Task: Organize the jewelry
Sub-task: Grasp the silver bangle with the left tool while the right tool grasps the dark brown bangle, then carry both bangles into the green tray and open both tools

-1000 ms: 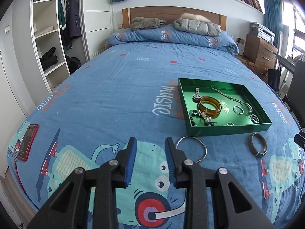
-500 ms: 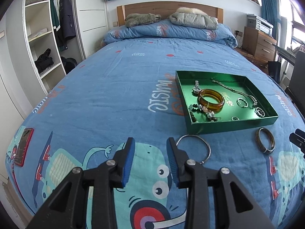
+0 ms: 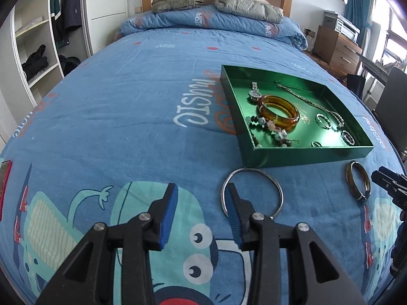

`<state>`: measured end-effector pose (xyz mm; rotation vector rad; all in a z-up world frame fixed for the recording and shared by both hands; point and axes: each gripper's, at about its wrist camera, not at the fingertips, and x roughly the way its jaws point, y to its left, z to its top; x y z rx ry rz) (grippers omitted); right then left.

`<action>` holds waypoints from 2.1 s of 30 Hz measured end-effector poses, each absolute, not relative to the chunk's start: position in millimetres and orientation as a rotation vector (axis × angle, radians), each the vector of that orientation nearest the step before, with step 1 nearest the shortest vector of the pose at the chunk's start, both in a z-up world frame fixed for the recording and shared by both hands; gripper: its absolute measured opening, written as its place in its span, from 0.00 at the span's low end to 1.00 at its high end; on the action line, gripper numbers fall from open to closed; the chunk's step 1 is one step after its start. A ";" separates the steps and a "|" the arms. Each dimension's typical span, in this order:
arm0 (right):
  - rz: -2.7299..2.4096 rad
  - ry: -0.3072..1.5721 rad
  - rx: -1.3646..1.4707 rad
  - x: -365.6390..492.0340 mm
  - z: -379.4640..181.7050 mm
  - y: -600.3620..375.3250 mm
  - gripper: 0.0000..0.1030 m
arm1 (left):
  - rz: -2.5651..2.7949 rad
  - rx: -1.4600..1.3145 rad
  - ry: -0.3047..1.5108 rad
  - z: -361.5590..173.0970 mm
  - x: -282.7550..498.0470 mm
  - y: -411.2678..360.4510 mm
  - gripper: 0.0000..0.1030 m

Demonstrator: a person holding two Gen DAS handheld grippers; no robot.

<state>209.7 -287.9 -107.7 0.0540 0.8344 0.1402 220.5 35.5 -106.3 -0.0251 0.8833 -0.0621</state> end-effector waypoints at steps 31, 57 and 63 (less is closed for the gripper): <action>0.232 1.030 -0.119 251.0 -132.3 -268.8 0.10 | -0.228 0.126 1.044 -139.1 249.4 -7.1 0.03; 0.113 0.682 -0.056 243.4 -32.3 -273.9 0.09 | -0.286 0.136 0.691 -9.5 240.3 -51.9 0.03; 0.099 0.726 -0.048 281.0 -49.5 -274.8 0.09 | -0.347 0.127 0.715 -22.9 278.9 -93.5 0.03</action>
